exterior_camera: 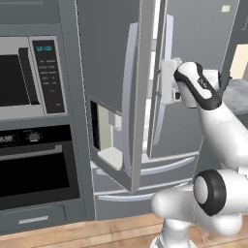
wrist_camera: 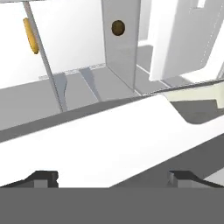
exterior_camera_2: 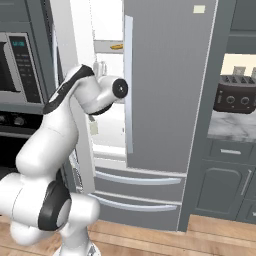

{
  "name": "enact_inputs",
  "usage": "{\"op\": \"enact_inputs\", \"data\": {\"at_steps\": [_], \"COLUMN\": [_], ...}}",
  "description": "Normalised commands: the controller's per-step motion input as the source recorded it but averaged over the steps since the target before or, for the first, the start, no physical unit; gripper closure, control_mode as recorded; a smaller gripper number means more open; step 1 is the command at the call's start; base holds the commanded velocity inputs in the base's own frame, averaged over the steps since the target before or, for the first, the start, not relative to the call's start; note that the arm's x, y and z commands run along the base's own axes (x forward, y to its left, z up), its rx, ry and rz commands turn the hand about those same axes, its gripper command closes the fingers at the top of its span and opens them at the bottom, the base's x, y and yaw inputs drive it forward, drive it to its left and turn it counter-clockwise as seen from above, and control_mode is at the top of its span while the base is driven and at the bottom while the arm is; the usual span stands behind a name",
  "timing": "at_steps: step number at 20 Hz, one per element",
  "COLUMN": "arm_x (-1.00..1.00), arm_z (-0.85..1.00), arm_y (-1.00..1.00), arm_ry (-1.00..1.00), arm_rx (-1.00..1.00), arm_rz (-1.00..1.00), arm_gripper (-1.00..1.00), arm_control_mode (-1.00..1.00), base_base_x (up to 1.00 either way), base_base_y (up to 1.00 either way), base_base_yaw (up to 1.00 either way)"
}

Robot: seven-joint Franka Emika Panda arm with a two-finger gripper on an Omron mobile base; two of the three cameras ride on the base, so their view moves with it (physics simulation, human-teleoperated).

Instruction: Retrieve the banana and kiwi from the fridge and place them into the bowl on the dining table.

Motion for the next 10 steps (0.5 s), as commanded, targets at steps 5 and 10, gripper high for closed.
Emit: {"op": "enact_inputs", "data": {"at_steps": [5, 10], "arm_x": [0.56, 0.04], "arm_z": [-0.06, -0.11], "arm_y": [0.05, 0.53], "arm_ry": [0.00, 0.00], "arm_rx": [0.05, 0.00], "arm_rz": [0.09, 0.12], "arm_gripper": [-1.00, -1.00], "arm_control_mode": [-1.00, -1.00], "base_base_x": [0.00, 0.00], "base_base_y": [0.00, 0.00], "base_base_yaw": [0.00, 0.00]}}
